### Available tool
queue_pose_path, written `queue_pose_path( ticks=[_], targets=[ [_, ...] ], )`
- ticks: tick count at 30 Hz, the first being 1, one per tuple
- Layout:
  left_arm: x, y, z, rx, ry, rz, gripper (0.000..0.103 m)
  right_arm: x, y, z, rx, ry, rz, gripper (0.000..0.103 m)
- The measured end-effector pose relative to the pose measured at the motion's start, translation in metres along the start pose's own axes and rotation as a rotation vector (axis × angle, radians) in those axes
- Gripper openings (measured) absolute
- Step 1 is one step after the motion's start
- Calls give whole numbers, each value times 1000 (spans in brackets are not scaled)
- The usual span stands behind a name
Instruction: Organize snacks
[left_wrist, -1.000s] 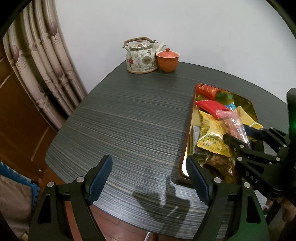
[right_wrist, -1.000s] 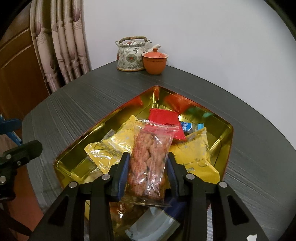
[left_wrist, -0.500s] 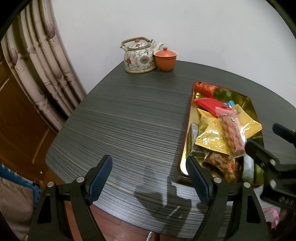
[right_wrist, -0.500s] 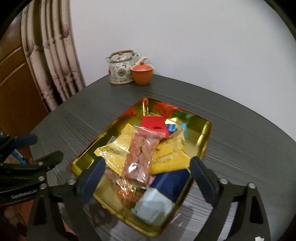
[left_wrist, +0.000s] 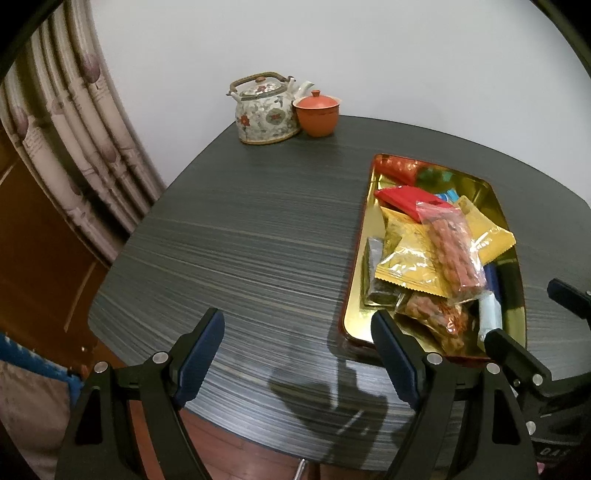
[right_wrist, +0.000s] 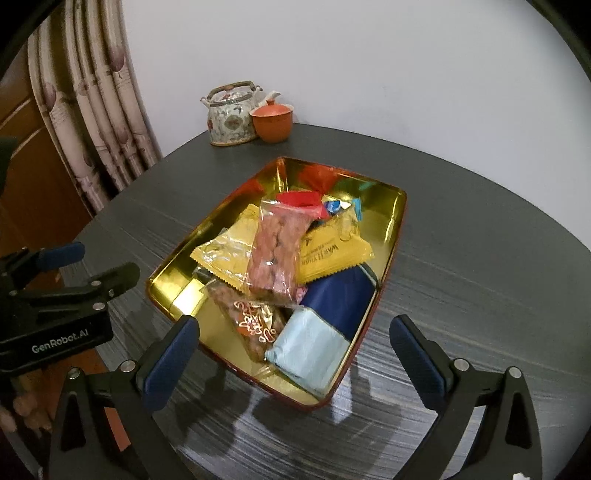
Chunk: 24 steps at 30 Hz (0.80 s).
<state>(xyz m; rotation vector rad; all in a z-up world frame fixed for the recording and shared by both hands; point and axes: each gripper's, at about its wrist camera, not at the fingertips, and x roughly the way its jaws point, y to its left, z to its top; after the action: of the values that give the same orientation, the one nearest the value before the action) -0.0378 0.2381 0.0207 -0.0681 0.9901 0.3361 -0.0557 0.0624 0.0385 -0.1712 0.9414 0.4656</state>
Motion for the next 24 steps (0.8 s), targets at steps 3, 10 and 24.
queue_pose_path(
  ticks=[3,10,24],
  targets=[
    [0,-3,-1,3,-2,-4,82,1,0,-2,-1,4,-1,102],
    [0,-11,-4,20,-2,-11,82,4,3,-7,-4,25,2,102],
    [-1,-12,-5,24,-8,-6,82,9,9,-10,-31,48,-12,102]
  ],
)
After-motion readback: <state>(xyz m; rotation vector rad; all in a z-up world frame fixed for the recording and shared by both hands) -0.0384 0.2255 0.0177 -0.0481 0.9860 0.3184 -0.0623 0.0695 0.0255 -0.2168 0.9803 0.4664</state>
